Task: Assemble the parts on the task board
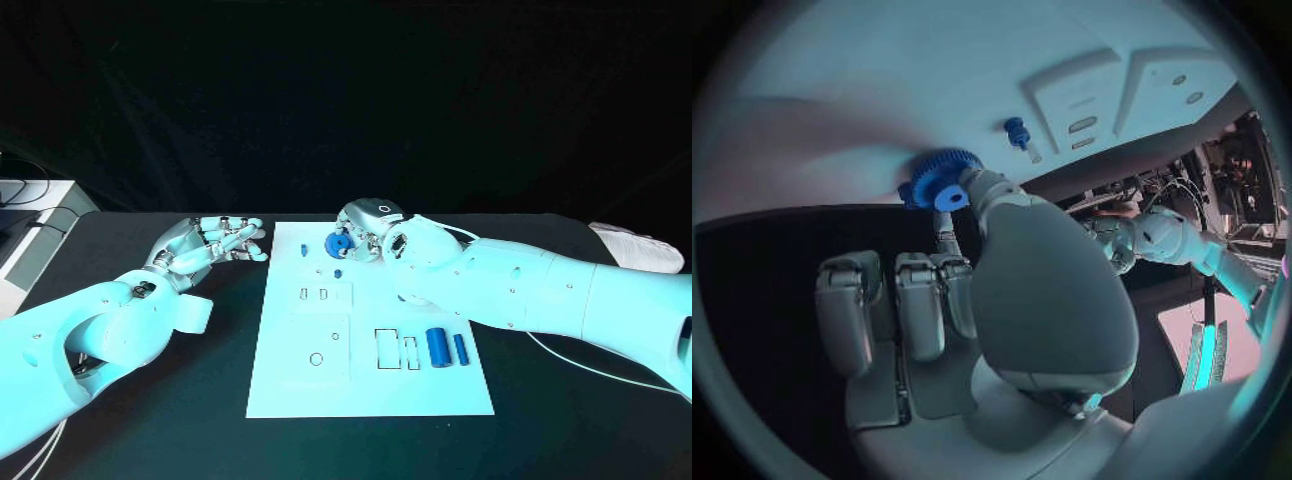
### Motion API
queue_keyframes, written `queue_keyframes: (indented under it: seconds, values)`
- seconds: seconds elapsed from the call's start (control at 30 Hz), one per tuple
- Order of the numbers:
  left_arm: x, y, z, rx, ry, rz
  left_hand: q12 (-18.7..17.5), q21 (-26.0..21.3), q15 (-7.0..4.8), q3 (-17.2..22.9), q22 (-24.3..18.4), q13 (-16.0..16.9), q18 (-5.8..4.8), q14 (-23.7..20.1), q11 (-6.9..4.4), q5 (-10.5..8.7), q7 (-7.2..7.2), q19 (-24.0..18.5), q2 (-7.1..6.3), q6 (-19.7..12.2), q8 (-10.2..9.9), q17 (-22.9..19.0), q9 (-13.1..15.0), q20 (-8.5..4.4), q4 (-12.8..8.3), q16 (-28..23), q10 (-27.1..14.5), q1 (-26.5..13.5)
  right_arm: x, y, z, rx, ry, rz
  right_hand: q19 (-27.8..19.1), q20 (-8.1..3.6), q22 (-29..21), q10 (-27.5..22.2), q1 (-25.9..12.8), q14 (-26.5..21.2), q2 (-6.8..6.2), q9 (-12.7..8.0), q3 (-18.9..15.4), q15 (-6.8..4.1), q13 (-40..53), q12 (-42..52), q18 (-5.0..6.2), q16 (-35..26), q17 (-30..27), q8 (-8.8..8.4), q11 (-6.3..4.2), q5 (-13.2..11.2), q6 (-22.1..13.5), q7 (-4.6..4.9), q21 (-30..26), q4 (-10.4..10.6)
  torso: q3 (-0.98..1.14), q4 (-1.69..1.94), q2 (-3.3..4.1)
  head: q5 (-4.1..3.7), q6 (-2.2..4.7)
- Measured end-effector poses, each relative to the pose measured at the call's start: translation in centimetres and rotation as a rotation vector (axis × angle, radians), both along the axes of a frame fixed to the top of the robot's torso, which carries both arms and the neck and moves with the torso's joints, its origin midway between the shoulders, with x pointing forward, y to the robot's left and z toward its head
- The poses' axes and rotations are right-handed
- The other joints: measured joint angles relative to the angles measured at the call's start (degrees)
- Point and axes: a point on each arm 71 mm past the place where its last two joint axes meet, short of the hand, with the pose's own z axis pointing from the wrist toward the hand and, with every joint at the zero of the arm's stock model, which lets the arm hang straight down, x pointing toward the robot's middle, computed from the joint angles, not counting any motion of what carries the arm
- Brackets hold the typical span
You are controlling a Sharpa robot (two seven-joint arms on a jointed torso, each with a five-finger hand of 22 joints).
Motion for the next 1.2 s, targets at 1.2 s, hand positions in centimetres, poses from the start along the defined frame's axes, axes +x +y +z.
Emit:
queue_keyframes:
  seconds: [1.2]
  values:
    - [0.0, 0.1, 0.0, 0.003, 0.002, 0.003, 0.0, 0.24, -0.21, 0.0, 0.04, 0.0, 0.0, -0.2, 0.0, 0.0, 0.0, 0.0, 0.0, 0.0, 0.0, 0.03, 0.0, 0.0, 0.0, 0.24, 0.0, 0.0, 0.0, -2.0, -0.6, 0.001, 0.044, -0.022, -0.01, 0.84, 0.03, -0.04, -15.13, 0.11, 7.51, -1.57, -6.31, 0.74, -0.02, 0.0, 0.01, 0.0, -0.01, -5.08, 1.18, 0.59, -2.35, 1.37, 0.0, 1.22, 0.04, -0.05, -0.01, 0.2, 0.04]
